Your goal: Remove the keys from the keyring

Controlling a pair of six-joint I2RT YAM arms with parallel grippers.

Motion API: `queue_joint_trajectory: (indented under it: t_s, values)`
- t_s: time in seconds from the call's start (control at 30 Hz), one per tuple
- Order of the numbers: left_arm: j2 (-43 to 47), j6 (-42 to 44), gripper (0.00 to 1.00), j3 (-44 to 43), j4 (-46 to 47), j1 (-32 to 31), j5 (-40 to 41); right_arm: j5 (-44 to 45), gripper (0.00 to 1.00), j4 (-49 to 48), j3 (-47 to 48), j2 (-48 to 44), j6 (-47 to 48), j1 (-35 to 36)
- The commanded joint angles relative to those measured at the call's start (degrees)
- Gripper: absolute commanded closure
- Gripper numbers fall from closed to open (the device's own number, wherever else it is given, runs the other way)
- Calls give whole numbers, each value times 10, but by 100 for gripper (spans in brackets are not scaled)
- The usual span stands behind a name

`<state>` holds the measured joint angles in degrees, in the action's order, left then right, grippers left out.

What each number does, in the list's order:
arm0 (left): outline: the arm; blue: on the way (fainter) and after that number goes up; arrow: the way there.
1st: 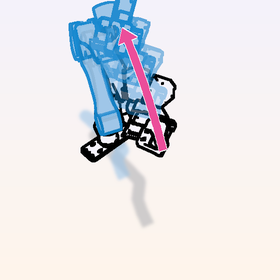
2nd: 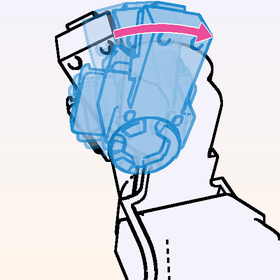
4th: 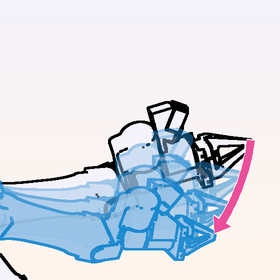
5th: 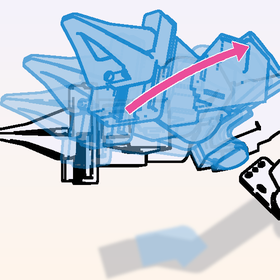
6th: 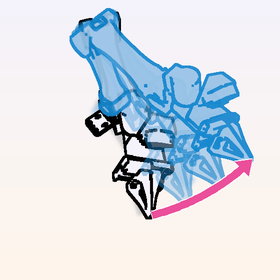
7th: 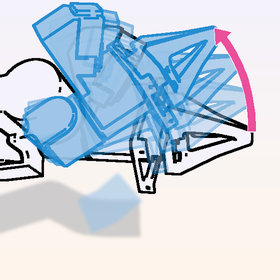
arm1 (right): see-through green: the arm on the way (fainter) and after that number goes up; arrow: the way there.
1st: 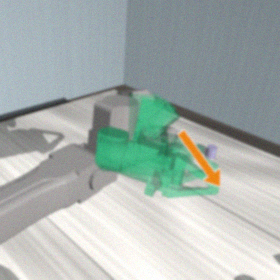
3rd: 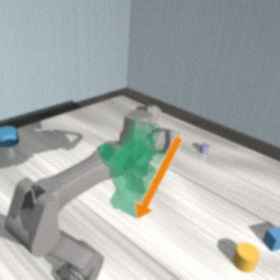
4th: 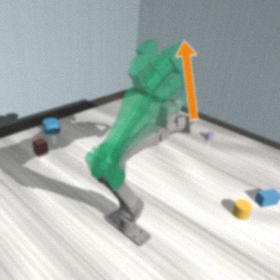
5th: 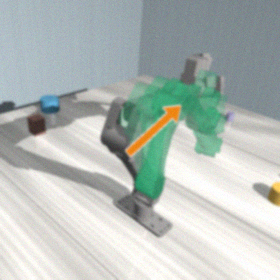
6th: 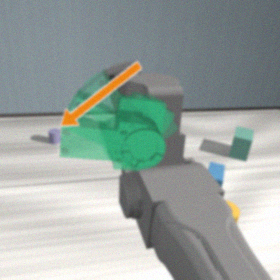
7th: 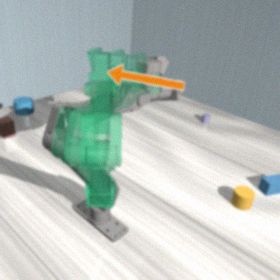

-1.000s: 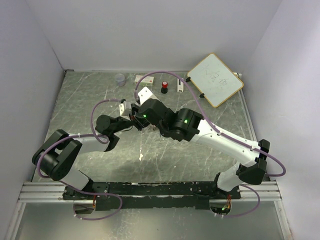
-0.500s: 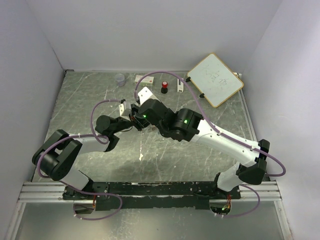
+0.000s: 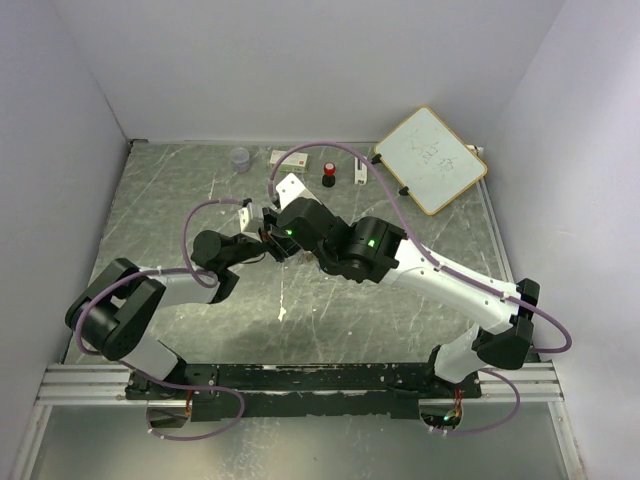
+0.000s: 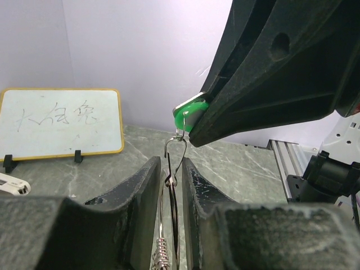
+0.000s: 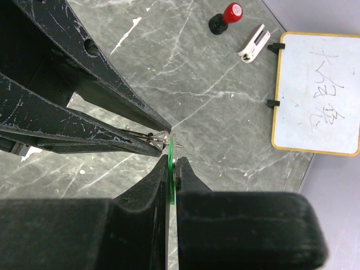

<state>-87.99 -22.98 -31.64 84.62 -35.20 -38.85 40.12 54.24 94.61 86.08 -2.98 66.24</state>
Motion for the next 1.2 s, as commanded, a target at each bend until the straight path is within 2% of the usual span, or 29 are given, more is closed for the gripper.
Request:
queue_joint_trajectory:
  t_s: [0.0,0.4,0.77,1.17]
  values:
    - [-7,-8,67,-5,26,-5,-1,13,100,-15,12,-6,-5,4]
    - [-1,-4,72,0,32,-5,13,11,100,-17,8,-8,-5,4]
    - [9,-5,64,8,42,-5,28,6,100,-14,8,-6,-7,4]
    - [10,-4,64,7,42,-5,33,6,100,-13,9,-6,-7,6]
